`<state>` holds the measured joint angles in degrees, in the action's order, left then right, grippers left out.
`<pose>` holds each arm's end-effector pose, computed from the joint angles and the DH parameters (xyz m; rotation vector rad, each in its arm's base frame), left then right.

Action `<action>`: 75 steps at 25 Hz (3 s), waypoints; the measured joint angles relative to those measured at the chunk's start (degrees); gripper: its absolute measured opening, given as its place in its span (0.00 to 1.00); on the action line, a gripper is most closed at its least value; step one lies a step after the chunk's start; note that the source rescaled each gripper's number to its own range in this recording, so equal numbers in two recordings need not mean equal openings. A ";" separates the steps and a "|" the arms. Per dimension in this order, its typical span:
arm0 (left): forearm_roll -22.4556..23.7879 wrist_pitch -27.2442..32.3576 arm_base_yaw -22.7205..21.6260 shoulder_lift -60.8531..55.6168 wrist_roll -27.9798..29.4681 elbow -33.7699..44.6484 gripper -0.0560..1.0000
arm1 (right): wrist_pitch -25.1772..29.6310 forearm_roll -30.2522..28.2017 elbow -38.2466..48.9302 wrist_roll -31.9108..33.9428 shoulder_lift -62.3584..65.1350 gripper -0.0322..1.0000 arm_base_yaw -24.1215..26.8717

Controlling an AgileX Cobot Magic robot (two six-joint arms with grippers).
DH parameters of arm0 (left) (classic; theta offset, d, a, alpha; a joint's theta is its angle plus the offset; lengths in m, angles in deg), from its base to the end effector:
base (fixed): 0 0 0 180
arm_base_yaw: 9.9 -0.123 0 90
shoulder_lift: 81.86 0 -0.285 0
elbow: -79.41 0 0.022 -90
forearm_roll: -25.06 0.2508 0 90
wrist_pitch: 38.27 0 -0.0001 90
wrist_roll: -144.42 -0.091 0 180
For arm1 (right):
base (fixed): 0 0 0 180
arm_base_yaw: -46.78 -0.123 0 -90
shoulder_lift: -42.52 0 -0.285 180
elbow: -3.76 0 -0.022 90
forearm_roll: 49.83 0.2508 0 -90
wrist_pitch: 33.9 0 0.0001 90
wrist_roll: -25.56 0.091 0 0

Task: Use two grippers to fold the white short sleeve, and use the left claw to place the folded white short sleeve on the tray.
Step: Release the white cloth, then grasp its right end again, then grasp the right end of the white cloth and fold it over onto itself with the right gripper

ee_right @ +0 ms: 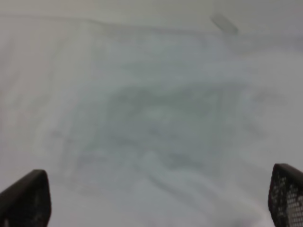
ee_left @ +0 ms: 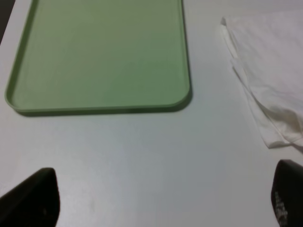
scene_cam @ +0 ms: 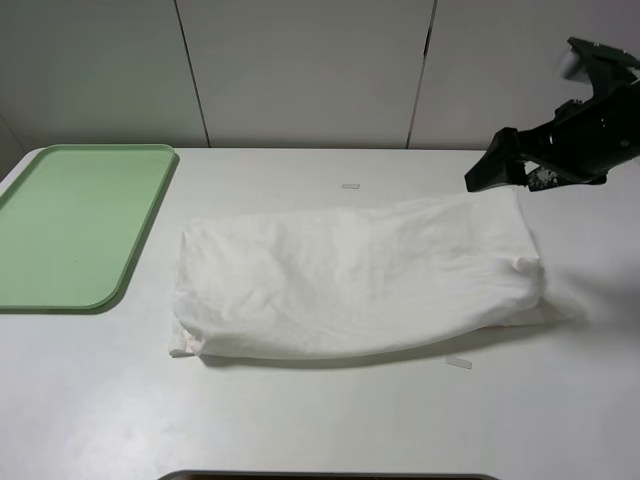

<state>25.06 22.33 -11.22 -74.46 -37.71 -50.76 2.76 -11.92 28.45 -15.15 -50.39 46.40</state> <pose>-0.0032 -0.0001 0.2714 0.0145 2.0567 0.0373 0.2914 0.0354 0.2391 -0.3378 2.5096 0.4266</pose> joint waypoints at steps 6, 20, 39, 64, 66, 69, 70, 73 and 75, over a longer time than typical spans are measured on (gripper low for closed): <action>0.00 0.00 0.00 0.00 0.00 0.00 0.89 | 0.54 0.87 0.00 -5.95 -8.21 1.00 5.37; 0.00 0.00 0.00 0.00 0.00 0.00 0.89 | 0.32 0.58 -12.43 -11.28 -24.38 1.00 8.16; 0.00 0.00 0.00 0.00 0.00 0.00 0.89 | 0.15 -2.97 -16.21 -11.74 -33.51 1.00 11.04; 0.31 -0.06 0.00 0.00 0.00 0.00 0.89 | 7.26 2.28 -16.62 -13.05 -37.54 0.08 7.52; 0.31 -0.06 0.00 0.00 0.00 0.00 0.89 | 6.99 1.56 -16.62 -13.05 -37.54 0.08 7.52; 0.31 -0.06 0.00 0.00 0.00 0.00 0.89 | 6.94 0.48 -16.62 -12.94 -37.49 0.08 7.45; 0.31 -0.06 0.00 0.00 0.00 0.00 0.89 | 6.94 -0.28 -16.67 -12.63 -37.44 0.08 7.39; 0.31 -0.06 0.00 0.00 0.00 0.00 0.89 | 7.05 -3.12 -16.67 -11.18 -36.67 0.08 7.08; 0.31 -0.06 0.00 0.00 0.00 0.00 0.89 | 7.05 -6.21 -16.61 -10.34 -35.74 0.08 7.02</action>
<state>25.37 22.27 -11.22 -74.46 -37.71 -50.76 9.81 -18.13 11.84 -25.49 -86.14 53.42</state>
